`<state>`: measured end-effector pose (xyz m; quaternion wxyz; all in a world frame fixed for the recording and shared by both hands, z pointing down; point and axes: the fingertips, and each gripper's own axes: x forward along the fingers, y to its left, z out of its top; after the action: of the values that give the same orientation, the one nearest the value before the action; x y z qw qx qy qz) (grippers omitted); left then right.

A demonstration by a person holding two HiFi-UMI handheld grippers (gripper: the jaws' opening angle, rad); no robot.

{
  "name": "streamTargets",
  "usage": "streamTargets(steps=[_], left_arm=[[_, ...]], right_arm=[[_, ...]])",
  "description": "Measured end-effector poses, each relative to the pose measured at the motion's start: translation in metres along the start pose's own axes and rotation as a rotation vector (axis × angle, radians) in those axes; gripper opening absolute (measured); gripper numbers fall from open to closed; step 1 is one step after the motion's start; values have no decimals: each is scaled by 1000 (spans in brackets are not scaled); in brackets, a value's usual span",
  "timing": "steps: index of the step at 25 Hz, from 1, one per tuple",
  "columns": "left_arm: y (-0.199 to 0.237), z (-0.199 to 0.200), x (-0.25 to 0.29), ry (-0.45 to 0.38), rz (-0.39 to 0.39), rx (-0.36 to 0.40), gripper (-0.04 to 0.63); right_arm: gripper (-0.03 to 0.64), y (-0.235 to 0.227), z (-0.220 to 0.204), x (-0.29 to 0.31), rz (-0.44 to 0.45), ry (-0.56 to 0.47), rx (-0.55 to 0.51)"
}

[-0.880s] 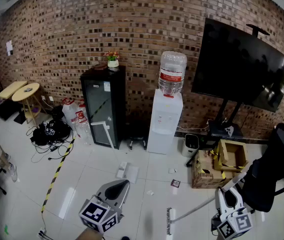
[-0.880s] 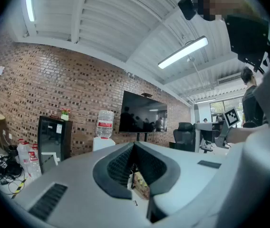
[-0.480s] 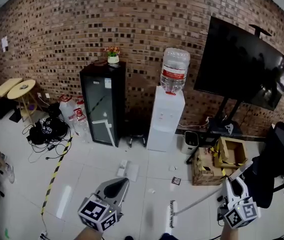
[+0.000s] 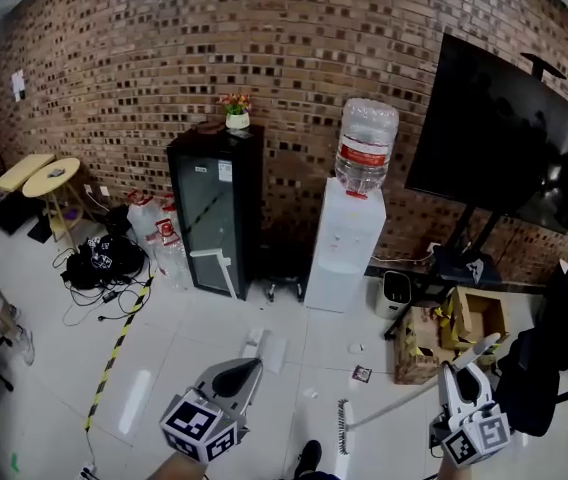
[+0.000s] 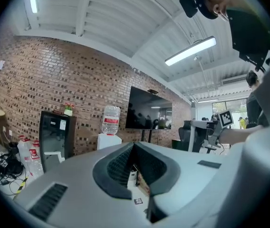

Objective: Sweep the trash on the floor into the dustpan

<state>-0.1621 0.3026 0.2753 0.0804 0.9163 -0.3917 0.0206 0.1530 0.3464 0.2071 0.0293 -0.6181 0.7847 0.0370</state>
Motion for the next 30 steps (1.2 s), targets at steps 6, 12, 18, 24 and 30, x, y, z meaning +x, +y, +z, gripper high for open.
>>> streamTargets(steps=[6,12,18,24,30], left_arm=[[14,15,68,0,13,16,6],[18,18,142,12,18,13,6],[24,3,206,38,55,-10,6],[35,-18,266,70,81,4,6],[56,-40,300,97,88,-40,6]], right_arm=[[137,-28,-24,46,85,-12,35],[137,-65,-42,91,162,-10,69],[137,-87,-85,132,269,10,77],[137,-119,-126,167,340,41,97],[137,-124,-167,198,405,89,114]])
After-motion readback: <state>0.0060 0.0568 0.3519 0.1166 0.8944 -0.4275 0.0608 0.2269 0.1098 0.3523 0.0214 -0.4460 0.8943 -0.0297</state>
